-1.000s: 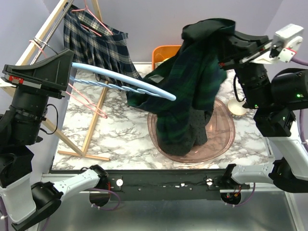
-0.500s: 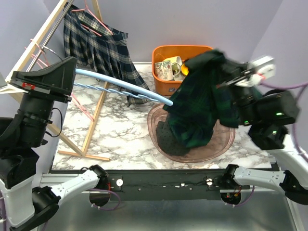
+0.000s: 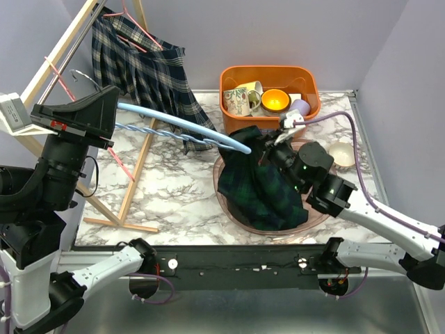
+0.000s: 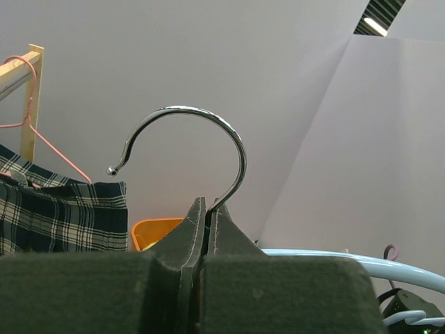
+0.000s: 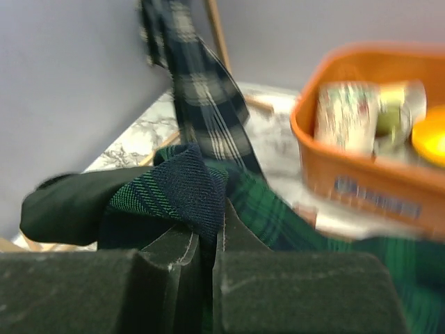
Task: Remove the skirt from the hanger
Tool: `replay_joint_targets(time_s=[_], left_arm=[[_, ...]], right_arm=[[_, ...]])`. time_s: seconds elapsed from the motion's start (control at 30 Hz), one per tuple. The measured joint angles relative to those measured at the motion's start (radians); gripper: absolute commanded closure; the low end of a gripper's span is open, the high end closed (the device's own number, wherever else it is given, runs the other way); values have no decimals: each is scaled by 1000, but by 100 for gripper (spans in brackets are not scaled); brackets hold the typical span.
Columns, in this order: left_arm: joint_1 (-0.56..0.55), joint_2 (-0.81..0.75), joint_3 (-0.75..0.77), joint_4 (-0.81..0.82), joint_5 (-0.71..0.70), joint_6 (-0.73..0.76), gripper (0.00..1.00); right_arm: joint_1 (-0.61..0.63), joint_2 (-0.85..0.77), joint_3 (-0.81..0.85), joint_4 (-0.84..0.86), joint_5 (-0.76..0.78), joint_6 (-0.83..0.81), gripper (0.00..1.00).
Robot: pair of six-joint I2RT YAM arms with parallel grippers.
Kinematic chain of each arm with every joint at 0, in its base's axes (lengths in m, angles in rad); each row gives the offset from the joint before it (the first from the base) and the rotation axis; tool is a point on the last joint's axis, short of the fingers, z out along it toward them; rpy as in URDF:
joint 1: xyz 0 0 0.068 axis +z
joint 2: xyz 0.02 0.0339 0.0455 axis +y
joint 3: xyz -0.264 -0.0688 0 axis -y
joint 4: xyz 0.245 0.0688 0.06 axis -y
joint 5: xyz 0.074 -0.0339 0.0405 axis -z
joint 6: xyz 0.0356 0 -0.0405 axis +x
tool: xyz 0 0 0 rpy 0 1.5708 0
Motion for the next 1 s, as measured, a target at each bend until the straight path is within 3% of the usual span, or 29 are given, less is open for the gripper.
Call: replay_joint_targets(time_s=[0.27,0.5,0.53,0.57,0.6,0.7,0.9,1.0], left_arm=[[0,-7,-16,3,-16,24,100],[0,-7,-25,21,-45,68,100],[0,-7,-26,25,-50,74,100],[0,-7,-26,27,-56,84,100],[0,-6,-26,32,-65,95,100],[0,-3,-26,35,-72,110,100],[0,19,-26,34,-69,119,100],[0,30,-26,34,-61,126,100]], right_arm=[[-3,-126,-280,-206,278,531,99],[-47,9,-410,-437,383,866,99],[-47,40,-418,-452,382,907,95],[-47,60,-423,-462,381,945,77],[-47,73,-425,-471,381,977,67],[-48,95,-426,-513,383,1059,47],[-48,-24,-400,-692,399,1133,30],[-48,-153,-378,-795,441,1161,28]])
